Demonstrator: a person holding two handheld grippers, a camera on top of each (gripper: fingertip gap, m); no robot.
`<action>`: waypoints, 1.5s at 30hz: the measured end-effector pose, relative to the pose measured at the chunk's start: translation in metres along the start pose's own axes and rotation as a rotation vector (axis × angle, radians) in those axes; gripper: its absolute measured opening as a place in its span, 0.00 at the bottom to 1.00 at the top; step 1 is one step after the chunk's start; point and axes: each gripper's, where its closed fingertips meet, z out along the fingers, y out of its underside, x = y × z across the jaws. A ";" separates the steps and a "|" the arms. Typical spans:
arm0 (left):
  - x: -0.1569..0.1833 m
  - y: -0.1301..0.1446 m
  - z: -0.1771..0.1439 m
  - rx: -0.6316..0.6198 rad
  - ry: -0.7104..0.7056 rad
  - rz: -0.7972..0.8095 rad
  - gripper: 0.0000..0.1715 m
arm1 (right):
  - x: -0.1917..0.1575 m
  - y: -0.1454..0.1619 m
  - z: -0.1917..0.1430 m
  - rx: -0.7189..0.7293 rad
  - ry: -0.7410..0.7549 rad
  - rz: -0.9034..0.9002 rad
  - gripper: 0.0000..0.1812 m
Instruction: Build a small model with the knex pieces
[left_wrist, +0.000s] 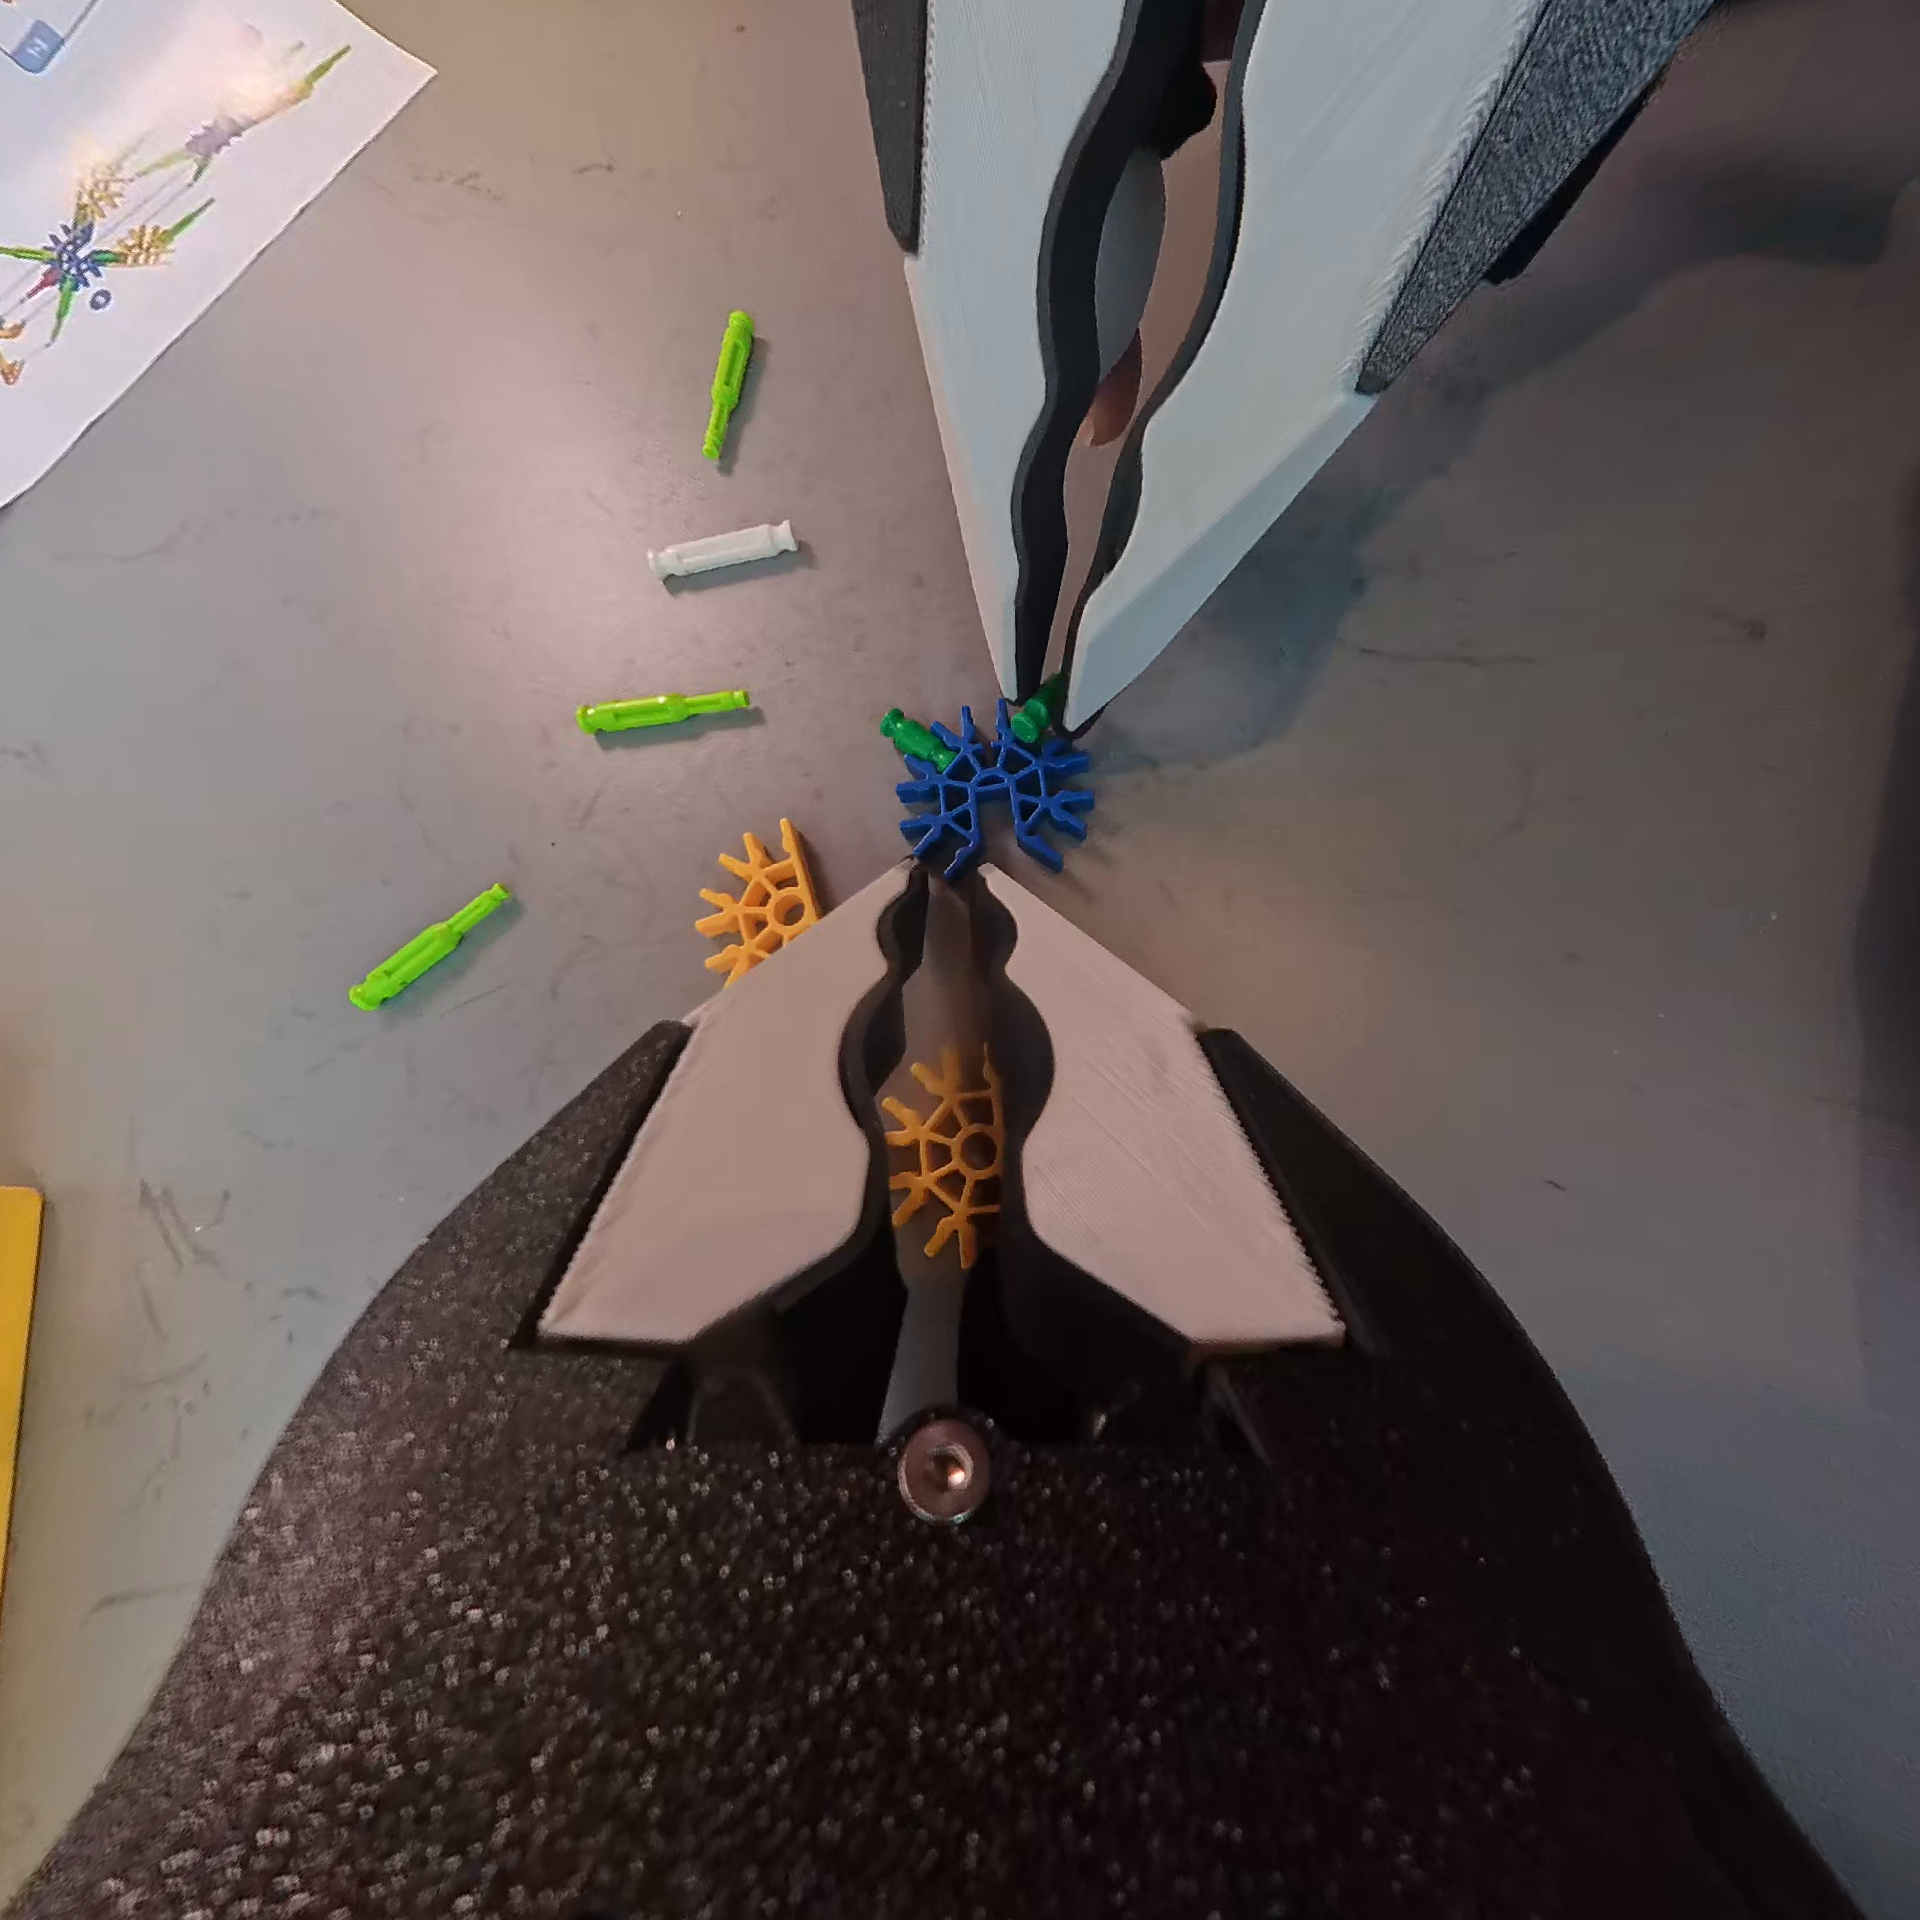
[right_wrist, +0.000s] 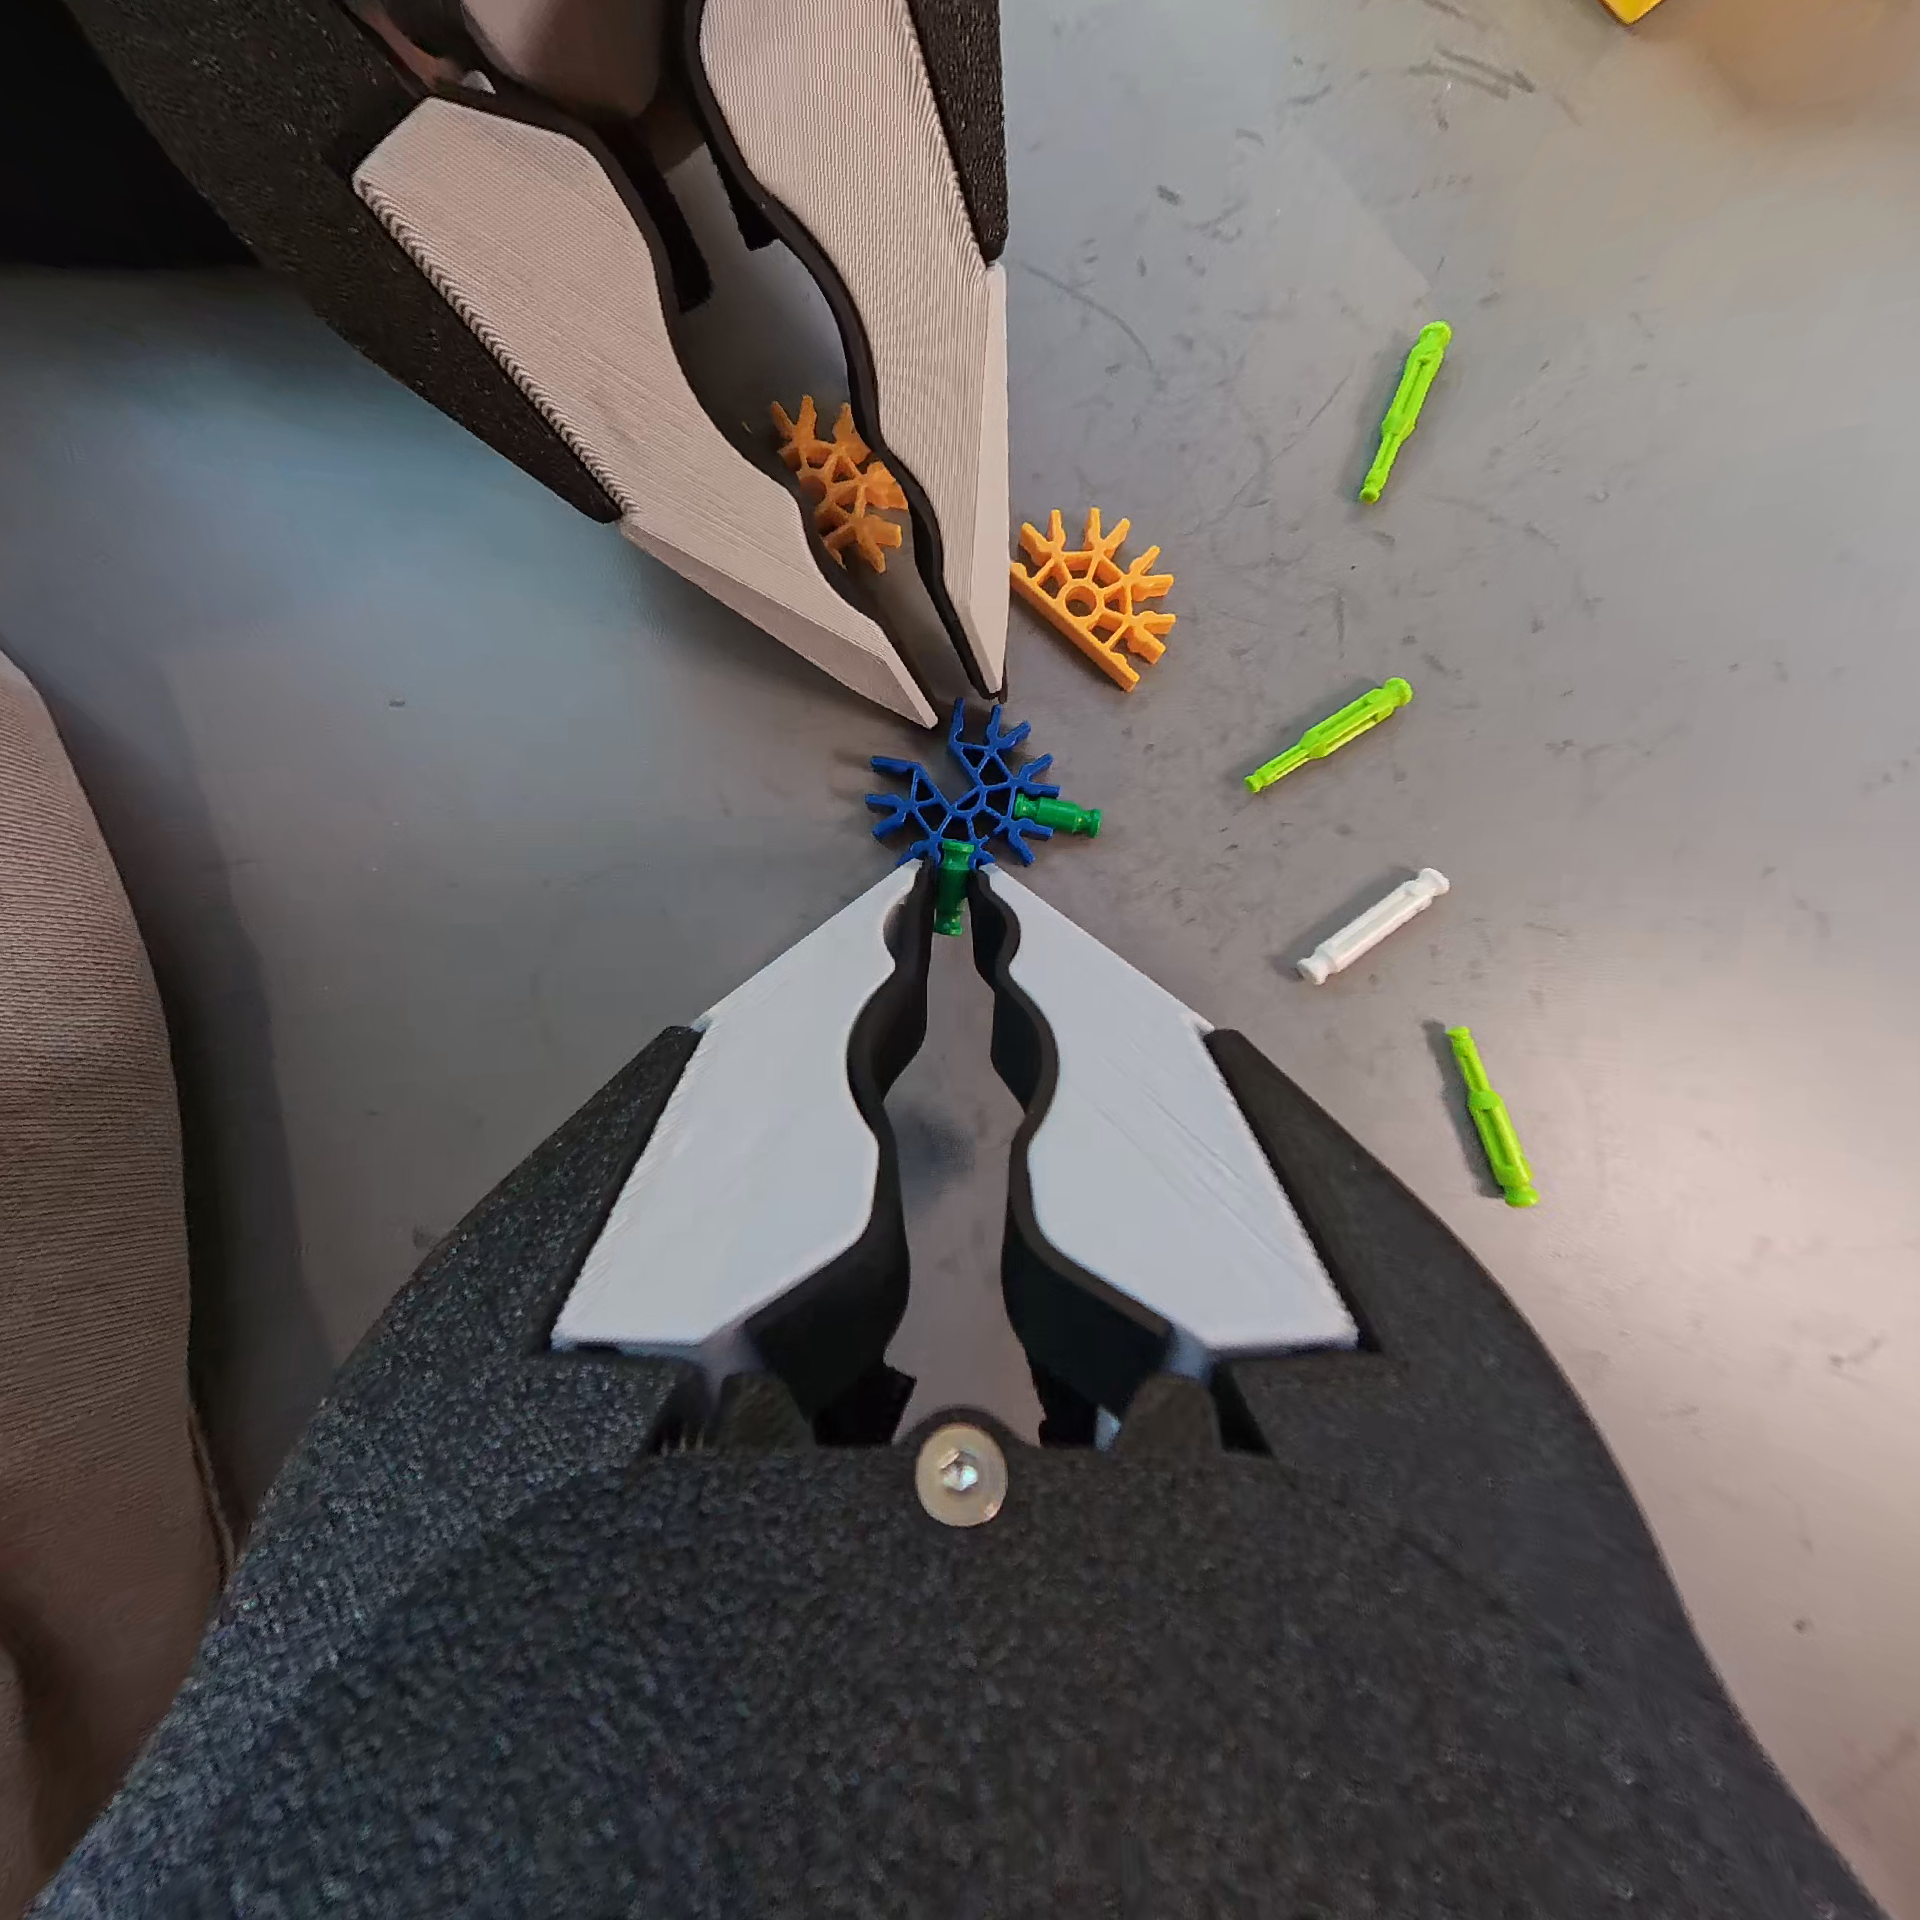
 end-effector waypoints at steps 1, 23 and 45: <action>0.000 0.000 0.000 0.000 0.000 0.000 0.04 | 0.000 0.001 0.002 -0.008 -0.002 -0.003 0.02; 0.001 0.000 0.000 0.003 0.005 0.001 0.03 | -0.002 0.000 0.001 -0.023 -0.027 -0.011 0.00; 0.003 -0.001 0.001 0.018 0.028 -0.012 0.01 | -0.002 0.001 0.005 -0.254 -0.090 -0.116 0.00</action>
